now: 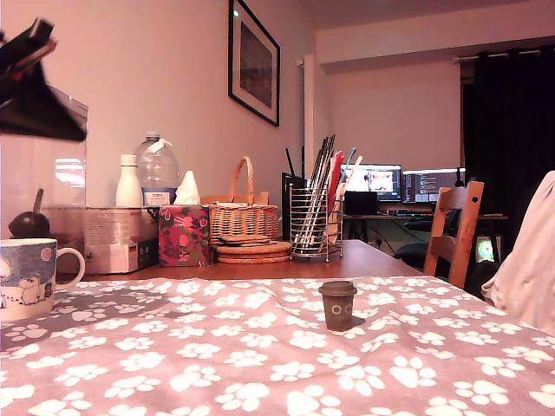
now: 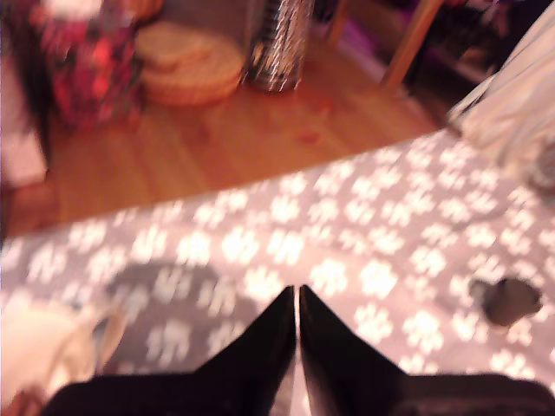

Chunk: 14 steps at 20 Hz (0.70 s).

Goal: Pick up the coffee capsules on the table and drop them inside the coffee cup

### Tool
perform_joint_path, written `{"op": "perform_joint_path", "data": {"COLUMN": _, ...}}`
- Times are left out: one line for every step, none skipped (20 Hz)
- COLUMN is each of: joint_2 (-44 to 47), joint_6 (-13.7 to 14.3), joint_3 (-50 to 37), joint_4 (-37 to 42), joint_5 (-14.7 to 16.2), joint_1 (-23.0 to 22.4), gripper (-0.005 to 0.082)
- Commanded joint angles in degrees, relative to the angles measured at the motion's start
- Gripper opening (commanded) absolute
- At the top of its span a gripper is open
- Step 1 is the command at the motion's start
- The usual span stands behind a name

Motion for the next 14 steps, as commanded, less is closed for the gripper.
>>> {"op": "perform_joint_path", "data": {"joint_2": -0.7, "joint_6": 0.3, "joint_3": -1.0, "joint_4": 1.4, "joint_5": 0.1, "joint_1": -1.0, "gripper": -0.0021}}
{"op": "perform_joint_path", "data": {"joint_2": -0.7, "joint_6": 0.3, "joint_3": -1.0, "joint_4": 1.8, "joint_5": 0.1, "joint_1": -1.7, "gripper": -0.0021}}
{"op": "perform_joint_path", "data": {"joint_2": -0.7, "joint_6": 0.3, "joint_3": -1.2, "joint_4": 2.4, "joint_5": 0.1, "joint_1": -2.4, "gripper": -0.0021}}
{"op": "perform_joint_path", "data": {"joint_2": -0.7, "joint_6": 0.3, "joint_3": -1.3, "joint_4": 2.9, "joint_5": 0.1, "joint_1": -3.1, "gripper": -0.0021}}
{"op": "perform_joint_path", "data": {"joint_2": -0.6, "joint_6": 0.3, "joint_3": -1.4, "joint_4": 3.6, "joint_5": 0.2, "joint_1": -3.8, "gripper": -0.0021}}
{"op": "perform_joint_path", "data": {"joint_2": -0.3, "joint_6": 0.3, "joint_3": -1.5, "joint_4": 4.1, "joint_5": 0.6, "joint_1": -4.5, "gripper": -0.0021}}
{"op": "perform_joint_path", "data": {"joint_2": -0.3, "joint_6": 0.3, "joint_3": -1.7, "joint_4": 4.4, "joint_5": 1.0, "joint_1": -5.2, "gripper": -0.0021}}
{"op": "perform_joint_path", "data": {"joint_2": 0.1, "joint_6": 0.3, "joint_3": -2.0, "joint_4": 5.5, "joint_5": 1.8, "joint_1": -5.9, "gripper": -0.0021}}
{"op": "perform_joint_path", "data": {"joint_2": 0.1, "joint_6": 0.3, "joint_3": -2.6, "joint_4": 6.5, "joint_5": 2.2, "joint_1": -6.7, "gripper": -0.0021}}
{"op": "perform_joint_path", "data": {"joint_2": 0.2, "joint_6": 0.3, "joint_3": -3.4, "joint_4": 8.0, "joint_5": 3.0, "joint_1": -7.5, "gripper": -0.0021}}
{"op": "perform_joint_path", "data": {"joint_2": 0.2, "joint_6": 0.3, "joint_3": -4.5, "joint_4": 9.4, "joint_5": 4.0, "joint_1": -8.2, "gripper": -0.0021}}
{"op": "perform_joint_path", "data": {"joint_2": 0.3, "joint_6": 0.3, "joint_3": -5.5, "joint_4": 10.6, "joint_5": 5.0, "joint_1": -8.9, "gripper": -0.0021}}
{"op": "perform_joint_path", "data": {"joint_2": 0.4, "joint_6": 0.3, "joint_3": -6.7, "joint_4": 12.0, "joint_5": 5.7, "joint_1": -9.5, "gripper": -0.0021}}
{"op": "perform_joint_path", "data": {"joint_2": 0.4, "joint_6": 0.3, "joint_3": -8.2, "joint_4": 13.7, "joint_5": 6.3, "joint_1": -10.3, "gripper": -0.0021}}
